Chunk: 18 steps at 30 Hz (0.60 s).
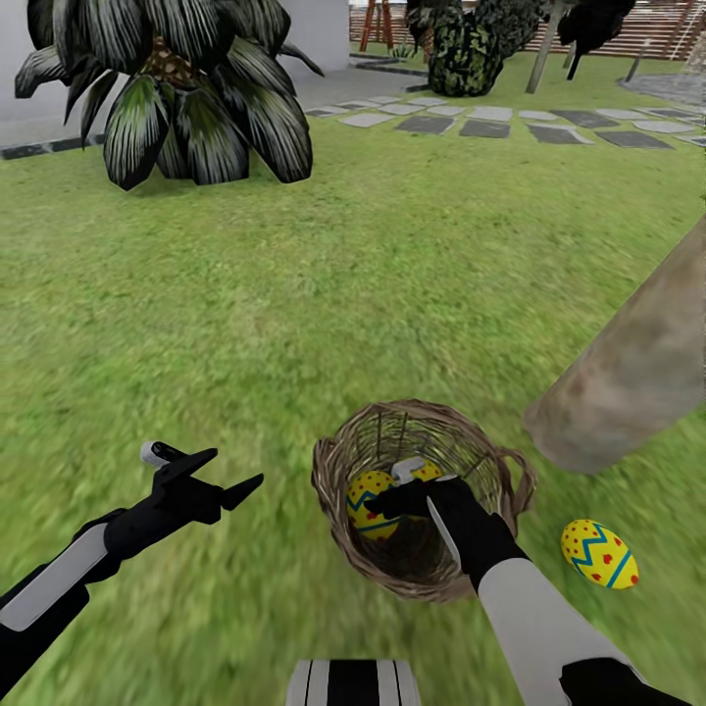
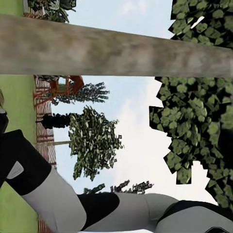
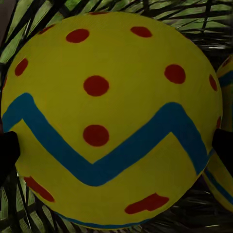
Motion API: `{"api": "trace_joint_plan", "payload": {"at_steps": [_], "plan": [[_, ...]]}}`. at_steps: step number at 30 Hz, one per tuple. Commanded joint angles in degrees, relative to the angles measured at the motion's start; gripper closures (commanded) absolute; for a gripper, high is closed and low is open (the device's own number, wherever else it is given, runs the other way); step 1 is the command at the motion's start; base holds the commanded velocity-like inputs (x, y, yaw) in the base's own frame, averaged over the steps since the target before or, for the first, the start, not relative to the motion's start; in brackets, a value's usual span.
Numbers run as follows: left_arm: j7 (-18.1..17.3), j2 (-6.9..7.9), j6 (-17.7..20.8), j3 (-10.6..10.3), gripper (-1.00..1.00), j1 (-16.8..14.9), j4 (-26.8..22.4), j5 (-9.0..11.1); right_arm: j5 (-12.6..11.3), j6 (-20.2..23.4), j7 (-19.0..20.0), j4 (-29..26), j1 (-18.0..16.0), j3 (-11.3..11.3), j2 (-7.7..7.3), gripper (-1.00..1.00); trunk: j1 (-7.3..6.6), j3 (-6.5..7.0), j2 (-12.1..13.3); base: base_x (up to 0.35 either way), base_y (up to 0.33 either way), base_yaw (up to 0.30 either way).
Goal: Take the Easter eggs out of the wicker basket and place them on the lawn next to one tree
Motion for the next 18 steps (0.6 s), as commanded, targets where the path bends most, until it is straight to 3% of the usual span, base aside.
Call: {"api": "trace_joint_plan", "payload": {"at_steps": [1, 11, 15, 18], "plan": [[-0.1, 0.06, 0.2, -0.2, -1.0, -0.1, 0.0, 0.3, 0.5, 0.2, 0.4, -0.1, 0.0, -0.1, 0.01, 1.0, -0.03, 0.19, 0.0, 0.0, 0.0, 0.0], [-0.1, 0.0, 0.2, -0.3, -1.0, -0.1, -0.1, 0.3, 0.5, 1.1, 0.6, -0.2, 0.0, -0.1, -0.3, 1.0, -0.29, 2.4, 0.1, 0.0, 0.0, 0.0], [-0.1, 0.0, 0.2, -0.3, -1.0, -0.1, -0.2, 0.3, 0.5, 3.5, 0.8, -0.8, 0.0, -0.1, -0.56, 1.0, -0.39, 3.29, 0.2, 0.0, 0.0, 0.0], [0.1, -0.07, 0.4, -0.4, -1.0, -0.1, -0.7, 0.2, 0.5, 7.2, 0.9, -4.8, -0.1, -0.1, -0.62, 1.0, -0.47, 3.95, 0.2, 0.0, 0.0, 0.0]]}}
